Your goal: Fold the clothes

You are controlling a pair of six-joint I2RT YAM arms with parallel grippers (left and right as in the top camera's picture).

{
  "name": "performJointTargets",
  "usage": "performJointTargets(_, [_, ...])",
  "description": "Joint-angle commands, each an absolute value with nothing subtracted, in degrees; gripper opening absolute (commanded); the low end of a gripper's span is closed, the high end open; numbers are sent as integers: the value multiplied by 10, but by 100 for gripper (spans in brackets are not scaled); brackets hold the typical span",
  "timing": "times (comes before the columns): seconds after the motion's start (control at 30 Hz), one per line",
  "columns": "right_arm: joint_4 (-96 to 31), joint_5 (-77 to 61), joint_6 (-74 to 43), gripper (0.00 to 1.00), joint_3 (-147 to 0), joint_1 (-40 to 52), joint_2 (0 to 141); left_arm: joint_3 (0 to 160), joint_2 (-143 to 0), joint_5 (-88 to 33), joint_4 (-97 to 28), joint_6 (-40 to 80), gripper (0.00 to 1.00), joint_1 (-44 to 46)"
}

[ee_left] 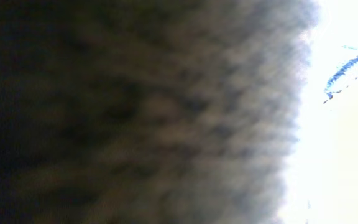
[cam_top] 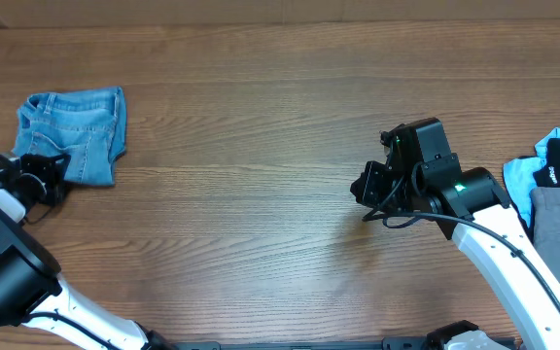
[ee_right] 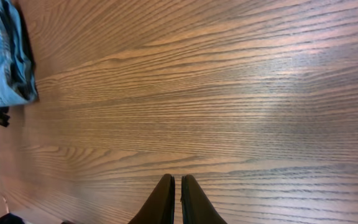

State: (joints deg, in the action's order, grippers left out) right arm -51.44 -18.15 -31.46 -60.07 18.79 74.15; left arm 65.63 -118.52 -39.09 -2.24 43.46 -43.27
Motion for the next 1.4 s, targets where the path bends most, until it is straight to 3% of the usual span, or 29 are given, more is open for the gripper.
performJointTargets(0.0, [-514,-171,-312,9,-610,186,736,657,-1203,-349,6,507,17,-406])
performJointTargets(0.1, [-515,-167,-312,9,-610,186,736,657,-1203,-350,30,546,20,-390])
performJointTargets(0.17, [-518,-167,-312,9,-610,186,736,657,-1203,-363,39,546,37,-386])
performJointTargets(0.23, [-522,-167,-312,9,-610,186,736,657,-1203,-382,30,534,78,-387])
performJointTargets(0.3, [-526,-167,-312,9,-610,186,736,657,-1203,-403,17,516,100,-392])
performJointTargets(0.57, [-530,-167,-312,9,-610,186,736,658,-1144,-464,-131,381,100,-454])
performJointTargets(0.77, [-530,-168,-313,9,-610,186,736,669,-978,-524,-189,285,100,-486])
performJointTargets(0.87, [-526,-167,-315,15,-611,186,736,700,-891,-537,-241,217,100,-469])
performJointTargets(1.1, [-483,-159,-285,23,-650,186,732,804,-748,-497,-449,46,100,-342])
performJointTargets(1.37, [-501,-160,-239,33,-797,186,723,894,-655,-213,-677,-28,100,-94])
